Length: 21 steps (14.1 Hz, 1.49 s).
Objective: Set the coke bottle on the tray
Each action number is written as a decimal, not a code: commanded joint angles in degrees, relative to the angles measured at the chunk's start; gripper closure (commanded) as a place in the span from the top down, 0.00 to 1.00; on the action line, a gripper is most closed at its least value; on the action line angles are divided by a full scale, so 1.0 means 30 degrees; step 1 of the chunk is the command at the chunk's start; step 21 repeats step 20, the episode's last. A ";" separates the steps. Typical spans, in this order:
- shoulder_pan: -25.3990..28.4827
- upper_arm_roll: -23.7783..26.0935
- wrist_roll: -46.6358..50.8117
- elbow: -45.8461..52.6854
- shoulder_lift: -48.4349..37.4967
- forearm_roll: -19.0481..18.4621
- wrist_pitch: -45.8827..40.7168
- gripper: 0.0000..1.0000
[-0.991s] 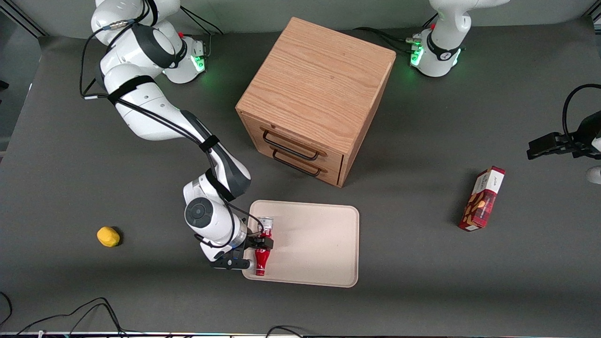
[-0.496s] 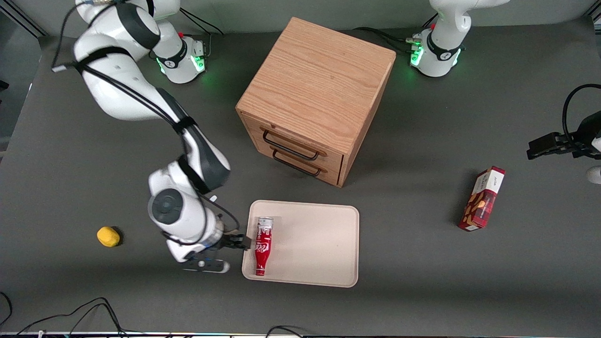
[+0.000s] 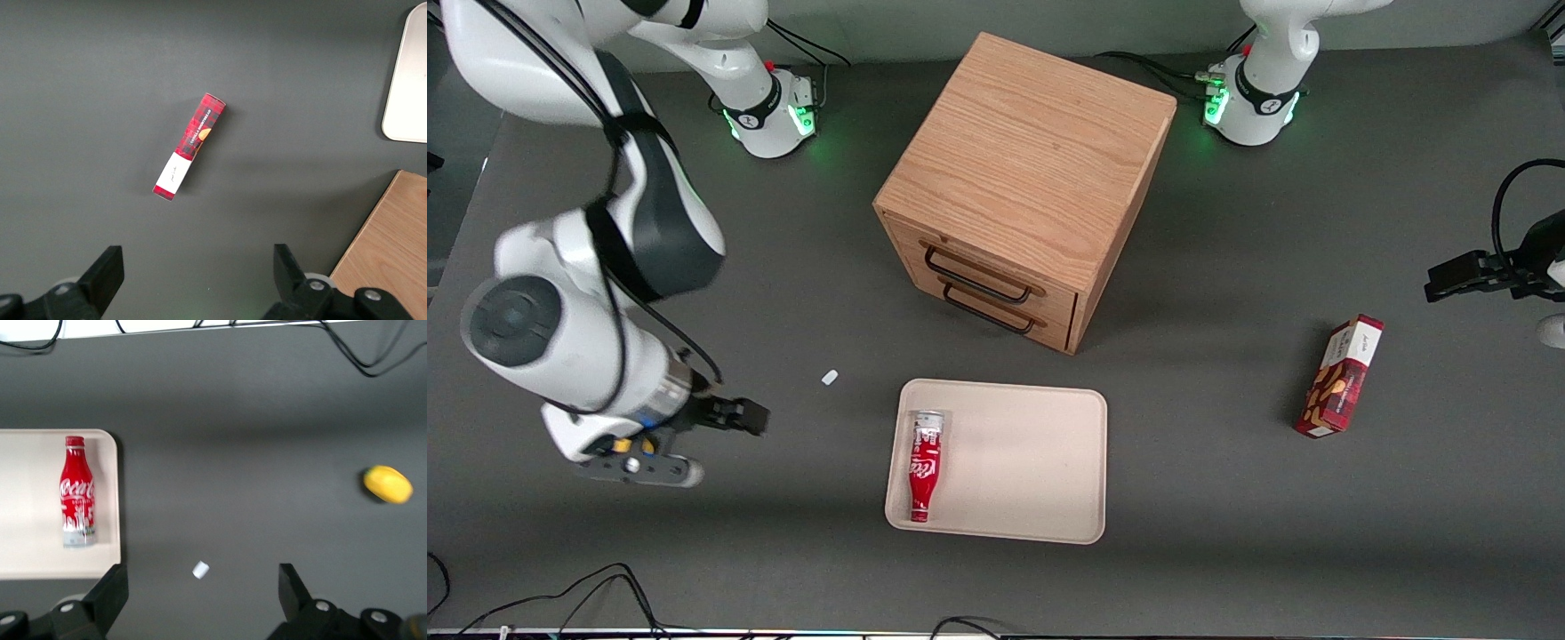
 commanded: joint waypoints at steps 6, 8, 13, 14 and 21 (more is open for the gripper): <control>-0.0324 -0.3566 -0.3396 -1.0476 -1.0003 0.4497 0.0239 1.00; -0.0324 -0.4152 -0.3541 -1.2442 -1.2025 0.4613 0.0239 1.00; -0.0295 -0.5383 -0.4626 -1.2920 -1.4143 0.4878 -0.1897 1.00; -0.0323 -0.5442 -0.4685 -1.2658 -1.4086 0.4878 -0.1929 1.00; -0.0265 -0.5648 -0.4334 -1.0374 -1.2301 0.5024 -0.2745 1.00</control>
